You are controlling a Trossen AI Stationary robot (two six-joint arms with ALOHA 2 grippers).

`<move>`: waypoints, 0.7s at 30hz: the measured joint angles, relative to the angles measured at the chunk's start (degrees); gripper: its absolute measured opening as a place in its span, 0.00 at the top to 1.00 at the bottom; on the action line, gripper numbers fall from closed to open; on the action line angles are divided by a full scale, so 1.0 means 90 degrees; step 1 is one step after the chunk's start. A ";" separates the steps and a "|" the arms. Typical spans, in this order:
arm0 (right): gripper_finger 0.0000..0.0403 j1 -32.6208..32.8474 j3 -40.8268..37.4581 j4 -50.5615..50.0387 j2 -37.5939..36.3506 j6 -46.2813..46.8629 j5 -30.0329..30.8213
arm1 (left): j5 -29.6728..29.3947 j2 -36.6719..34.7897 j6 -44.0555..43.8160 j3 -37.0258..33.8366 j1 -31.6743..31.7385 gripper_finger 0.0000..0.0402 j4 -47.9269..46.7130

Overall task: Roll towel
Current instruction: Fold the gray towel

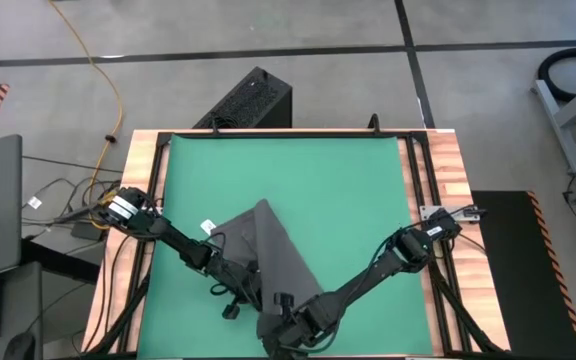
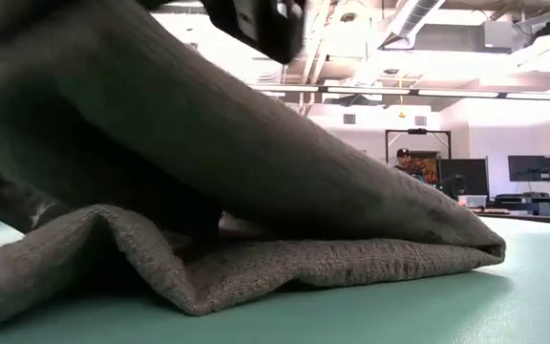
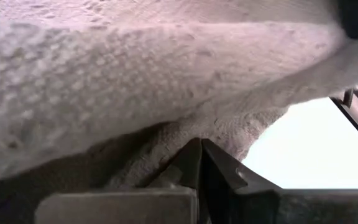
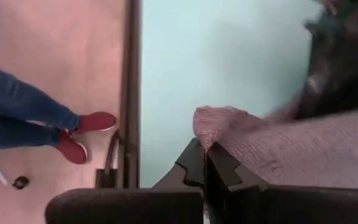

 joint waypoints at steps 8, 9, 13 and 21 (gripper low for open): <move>0.97 -0.0050 -0.0207 -0.0068 0.0022 0.0203 0.0198 | 0.0167 0.0001 -0.0154 0.0000 -0.0033 1.00 -0.0007; 0.97 -0.0050 -0.0206 -0.0098 0.0022 0.0205 0.0234 | 0.0181 0.0000 -0.0171 0.0000 -0.0033 1.00 -0.0007; 0.97 -0.0053 -0.0124 -0.0301 0.0021 0.0351 0.0626 | 0.0351 0.0000 -0.0223 0.0000 -0.0054 1.00 -0.0023; 0.97 0.0058 0.0311 -0.1503 -0.0046 0.0908 0.1976 | 0.0417 0.0000 -0.0301 -0.0002 -0.0130 1.00 -0.0046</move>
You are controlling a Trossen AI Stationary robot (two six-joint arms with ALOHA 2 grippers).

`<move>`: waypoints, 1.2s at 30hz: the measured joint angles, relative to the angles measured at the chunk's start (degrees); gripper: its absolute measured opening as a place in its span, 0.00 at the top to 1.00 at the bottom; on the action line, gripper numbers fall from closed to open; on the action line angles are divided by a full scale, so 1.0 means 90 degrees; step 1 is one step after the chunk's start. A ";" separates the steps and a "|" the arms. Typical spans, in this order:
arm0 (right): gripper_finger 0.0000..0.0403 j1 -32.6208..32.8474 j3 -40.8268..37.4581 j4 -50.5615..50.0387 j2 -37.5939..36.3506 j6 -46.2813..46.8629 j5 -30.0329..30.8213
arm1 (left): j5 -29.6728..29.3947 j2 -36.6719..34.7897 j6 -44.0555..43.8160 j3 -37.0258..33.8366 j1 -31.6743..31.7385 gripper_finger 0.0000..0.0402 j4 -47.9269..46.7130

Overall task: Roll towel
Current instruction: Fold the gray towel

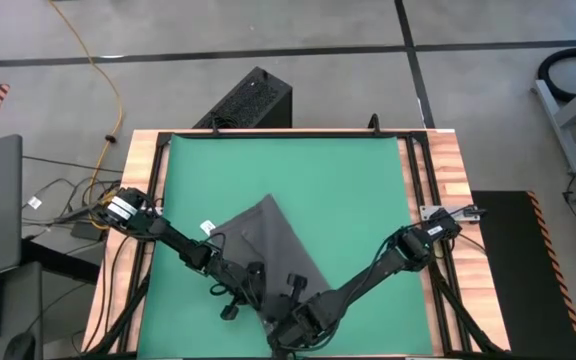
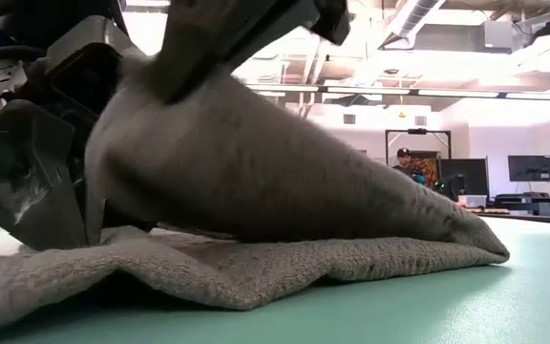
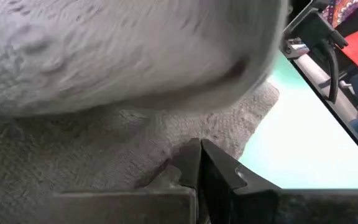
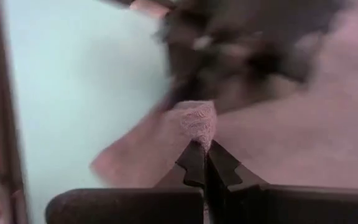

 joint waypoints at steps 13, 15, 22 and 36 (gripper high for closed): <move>0.97 0.0027 -0.0012 0.0661 0.0481 -0.0181 -0.0879 | 0.0085 -0.0018 -0.0011 0.0002 0.0041 1.00 -0.0143; 0.96 0.0059 -0.0014 0.0881 0.0481 -0.0389 -0.0935 | 0.0085 -0.0019 0.0016 0.0002 0.0045 1.00 -0.0146; 0.89 0.0087 -0.0009 0.1286 0.0479 -0.0726 -0.1463 | 0.0111 -0.0019 0.0020 -0.0002 0.0136 1.00 -0.0143; 0.73 0.0073 0.0002 0.1101 0.0481 -0.0655 -0.1450 | 0.0378 -0.0019 -0.0168 -0.0002 0.0152 1.00 -0.0143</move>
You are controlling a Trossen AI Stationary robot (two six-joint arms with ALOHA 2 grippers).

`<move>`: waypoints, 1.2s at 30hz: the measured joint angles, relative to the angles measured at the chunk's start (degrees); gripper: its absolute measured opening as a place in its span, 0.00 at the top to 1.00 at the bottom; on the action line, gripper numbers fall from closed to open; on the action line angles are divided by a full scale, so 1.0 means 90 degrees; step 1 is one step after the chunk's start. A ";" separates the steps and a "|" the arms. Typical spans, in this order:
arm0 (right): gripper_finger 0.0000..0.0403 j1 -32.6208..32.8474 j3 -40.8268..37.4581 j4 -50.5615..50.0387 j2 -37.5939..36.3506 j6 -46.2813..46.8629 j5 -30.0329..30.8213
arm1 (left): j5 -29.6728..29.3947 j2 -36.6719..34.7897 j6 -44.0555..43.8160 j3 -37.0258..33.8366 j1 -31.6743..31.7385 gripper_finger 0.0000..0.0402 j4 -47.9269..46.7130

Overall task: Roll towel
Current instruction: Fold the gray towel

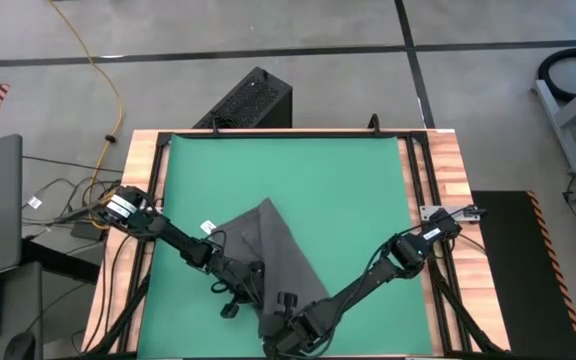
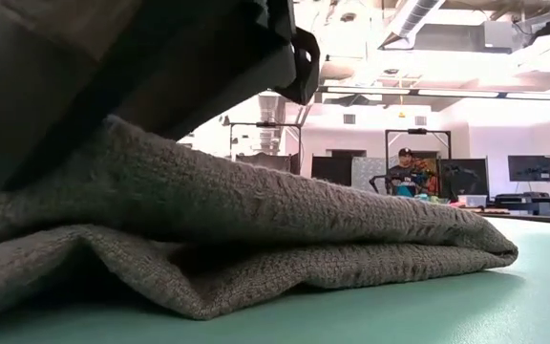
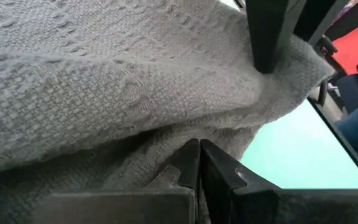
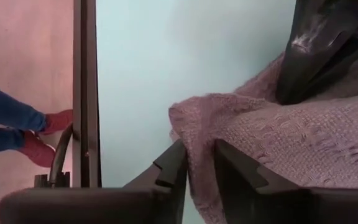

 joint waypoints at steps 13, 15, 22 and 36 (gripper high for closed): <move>0.53 0.0006 0.0820 -0.1237 -0.0002 -0.0100 0.0113 | 0.0112 -0.0574 -0.0003 -0.0013 -0.0014 1.00 -0.1140; 0.53 0.0008 0.0824 -0.1402 -0.0002 -0.0032 0.0319 | 0.0108 -0.0635 -0.0001 -0.0015 -0.0014 1.00 -0.1224; 0.60 -0.0110 0.0826 -0.1902 -0.0002 0.0151 0.0883 | 0.0047 -0.0711 -0.0101 -0.0022 -0.0014 1.00 -0.1272; 0.77 -0.0160 -0.0105 -0.1865 -0.0004 0.0986 0.0718 | 0.0362 -0.1386 -0.0662 -0.0029 -0.0014 1.00 -0.1582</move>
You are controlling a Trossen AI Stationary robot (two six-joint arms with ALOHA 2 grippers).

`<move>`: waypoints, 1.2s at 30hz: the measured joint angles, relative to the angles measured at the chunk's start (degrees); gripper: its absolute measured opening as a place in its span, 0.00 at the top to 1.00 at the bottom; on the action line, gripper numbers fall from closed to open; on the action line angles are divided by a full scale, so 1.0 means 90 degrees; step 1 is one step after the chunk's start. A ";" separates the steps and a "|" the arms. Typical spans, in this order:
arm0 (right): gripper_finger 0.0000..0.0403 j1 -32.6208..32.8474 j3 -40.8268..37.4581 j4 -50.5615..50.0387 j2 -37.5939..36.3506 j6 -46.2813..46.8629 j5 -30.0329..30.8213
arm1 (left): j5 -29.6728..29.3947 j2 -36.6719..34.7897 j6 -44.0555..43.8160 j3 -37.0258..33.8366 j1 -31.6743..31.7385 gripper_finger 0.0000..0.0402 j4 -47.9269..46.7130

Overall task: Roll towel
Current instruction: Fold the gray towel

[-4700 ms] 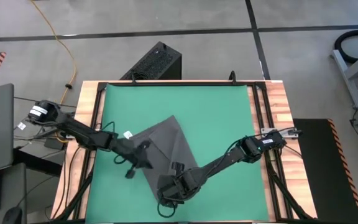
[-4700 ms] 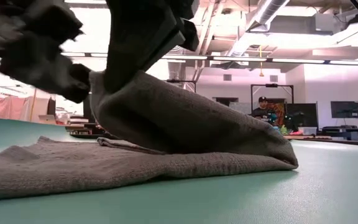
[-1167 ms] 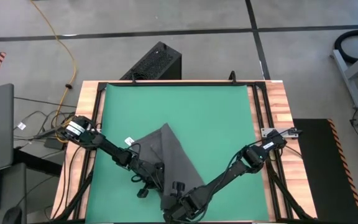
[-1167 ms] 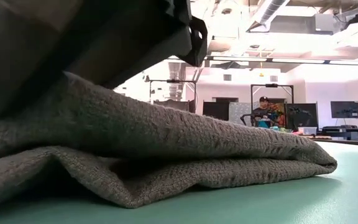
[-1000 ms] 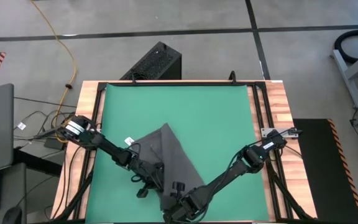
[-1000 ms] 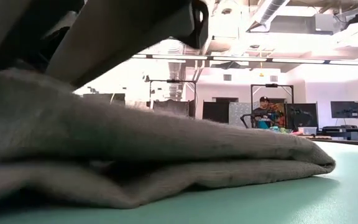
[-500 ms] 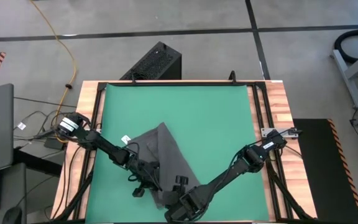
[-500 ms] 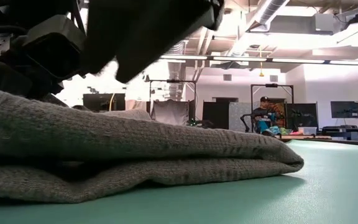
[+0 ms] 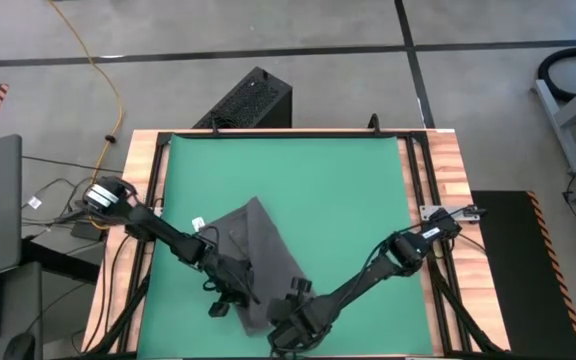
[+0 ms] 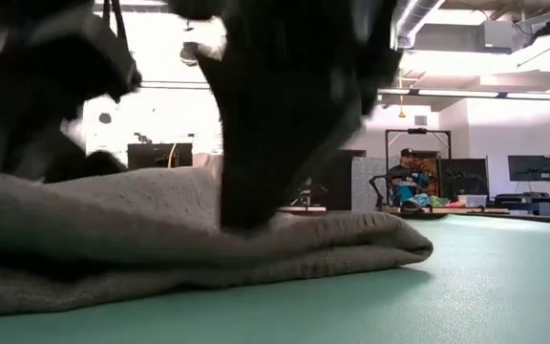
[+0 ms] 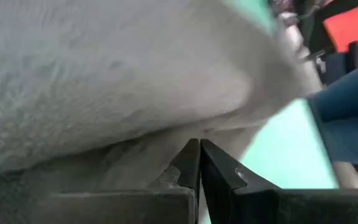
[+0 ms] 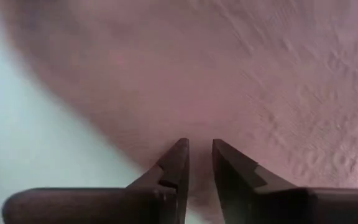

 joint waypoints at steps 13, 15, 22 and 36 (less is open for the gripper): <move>0.79 -0.0208 -0.0397 0.0271 -0.0018 0.0219 0.0042 | -0.2412 -0.3578 0.0883 -0.0169 0.0123 1.00 -0.4164; 0.79 -0.0203 -0.0397 0.0269 -0.0018 0.0148 -0.0002 | -0.3429 -0.4139 0.0851 -0.0567 0.0202 1.00 -0.3792; 0.79 -0.0137 -0.0400 0.0287 -0.0016 0.0096 0.0011 | -0.4251 -0.4708 -0.0259 -0.1590 0.1302 1.00 -0.3161; 0.79 -0.0137 -0.0402 0.0302 -0.0009 0.0137 0.0009 | -0.2775 -0.4412 0.0692 -0.1479 0.2125 0.67 -0.3670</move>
